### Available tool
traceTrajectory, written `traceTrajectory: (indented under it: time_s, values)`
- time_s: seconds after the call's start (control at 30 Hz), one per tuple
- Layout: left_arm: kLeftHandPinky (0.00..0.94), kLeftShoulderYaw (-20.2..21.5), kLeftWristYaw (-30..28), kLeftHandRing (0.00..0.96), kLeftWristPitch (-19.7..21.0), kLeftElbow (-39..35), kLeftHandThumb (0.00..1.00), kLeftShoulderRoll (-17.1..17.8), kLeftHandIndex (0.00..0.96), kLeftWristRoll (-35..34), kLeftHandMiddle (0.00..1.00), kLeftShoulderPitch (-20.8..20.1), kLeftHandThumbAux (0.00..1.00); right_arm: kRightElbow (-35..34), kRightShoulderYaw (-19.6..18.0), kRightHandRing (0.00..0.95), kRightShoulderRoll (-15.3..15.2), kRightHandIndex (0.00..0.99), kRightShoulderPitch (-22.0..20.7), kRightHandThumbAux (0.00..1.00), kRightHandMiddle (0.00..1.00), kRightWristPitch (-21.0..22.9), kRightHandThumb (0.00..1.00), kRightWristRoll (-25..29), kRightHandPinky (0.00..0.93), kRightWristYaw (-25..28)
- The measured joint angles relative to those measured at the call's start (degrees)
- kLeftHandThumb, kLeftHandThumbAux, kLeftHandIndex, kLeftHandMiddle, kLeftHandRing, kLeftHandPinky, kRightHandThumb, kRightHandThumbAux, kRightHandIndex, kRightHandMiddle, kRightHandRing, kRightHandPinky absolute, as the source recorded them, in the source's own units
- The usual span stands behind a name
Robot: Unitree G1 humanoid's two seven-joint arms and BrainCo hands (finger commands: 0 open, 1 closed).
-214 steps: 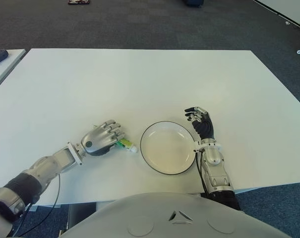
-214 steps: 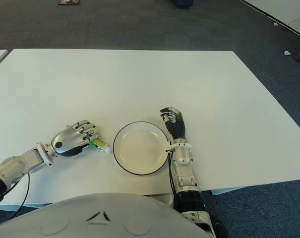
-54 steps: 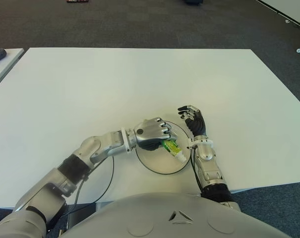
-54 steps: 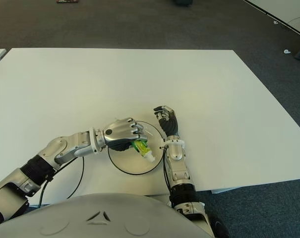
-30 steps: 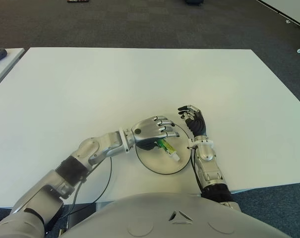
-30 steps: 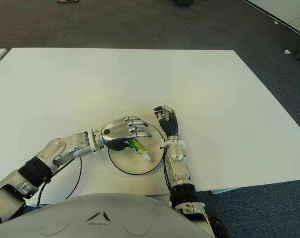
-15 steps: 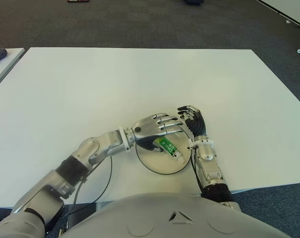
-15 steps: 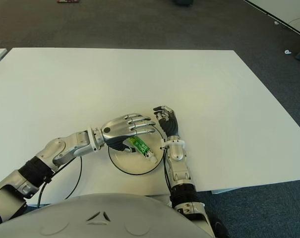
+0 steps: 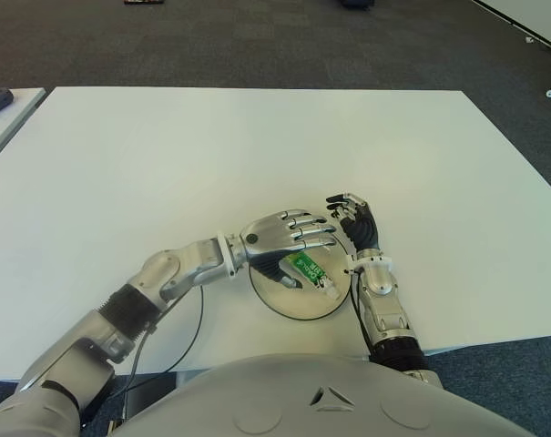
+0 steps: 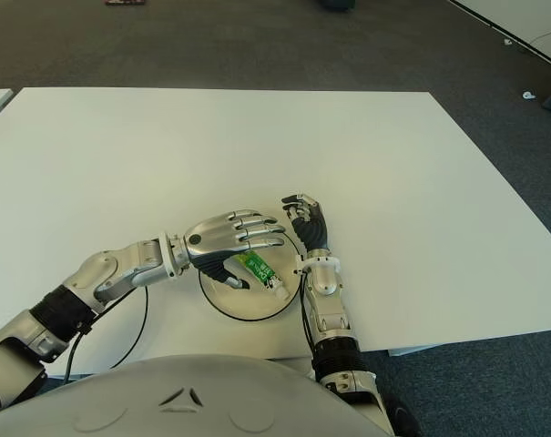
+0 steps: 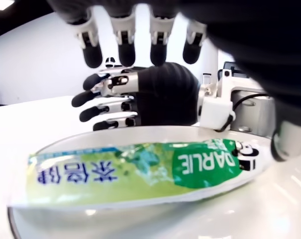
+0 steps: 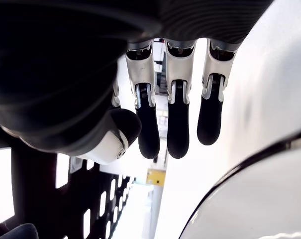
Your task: Put the toothpaste on the table into the plate.
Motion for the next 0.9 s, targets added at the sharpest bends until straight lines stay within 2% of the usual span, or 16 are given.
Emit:
traceTrajectory:
  time_s: [0.17, 0.37, 0.43, 0.53, 0.67, 0.73, 0.9]
  values:
    - [0.0, 0.91, 0.97, 0.0, 0.07, 0.11, 0.156, -0.32, 0.0, -0.32, 0.0, 0.0, 0.432, -0.04, 0.03, 0.38, -0.02, 0.413, 0.01, 0.734, 0.386, 0.06, 0.704, -0.08, 0.395, 0.0]
    - [0.004, 4.47, 4.53, 0.0, -1.24, 4.51, 0.162, -2.21, 0.0, -6.64, 0.0, -0.85, 0.461, -0.58, 0.07, 0.369, -0.07, 0.412, 0.08, 0.734, 0.366, 1.29, 0.702, -0.56, 0.377, -0.09]
    - [0.064, 5.52, 4.74, 0.0, -1.63, 6.18, 0.173, -2.48, 0.0, -8.64, 0.0, -1.49, 0.499, -0.77, 0.08, 0.366, -0.06, 0.412, 0.12, 0.734, 0.364, 1.6, 0.702, -0.55, 0.367, -0.09]
    - [0.129, 8.58, 3.92, 0.008, -1.27, 8.6, 0.182, -3.42, 0.0, -15.52, 0.0, -1.61, 0.544, -0.83, 0.06, 0.366, 0.12, 0.412, 0.21, 0.734, 0.371, 1.44, 0.702, -0.39, 0.368, -0.1]
    - [0.184, 12.71, 0.63, 0.05, 3.01, 8.85, 0.183, -5.45, 0.0, -24.52, 0.013, -0.97, 0.599, -0.81, -0.03, 0.37, 0.29, 0.413, 0.34, 0.733, 0.386, 0.98, 0.704, -0.27, 0.377, -0.15]
    - [0.241, 14.63, -0.79, 0.113, 5.88, 7.68, 0.184, -6.52, 0.027, -28.1, 0.069, 0.01, 0.65, -0.81, -0.03, 0.373, 0.35, 0.414, 0.35, 0.734, 0.395, 0.95, 0.706, -0.28, 0.383, -0.16]
    - [0.336, 19.81, -1.42, 0.259, 11.74, 3.96, 0.167, -9.48, 0.183, -33.98, 0.239, 3.8, 0.756, -0.8, -0.06, 0.382, 0.36, 0.415, 0.34, 0.733, 0.405, 0.97, 0.708, -0.33, 0.396, -0.19]
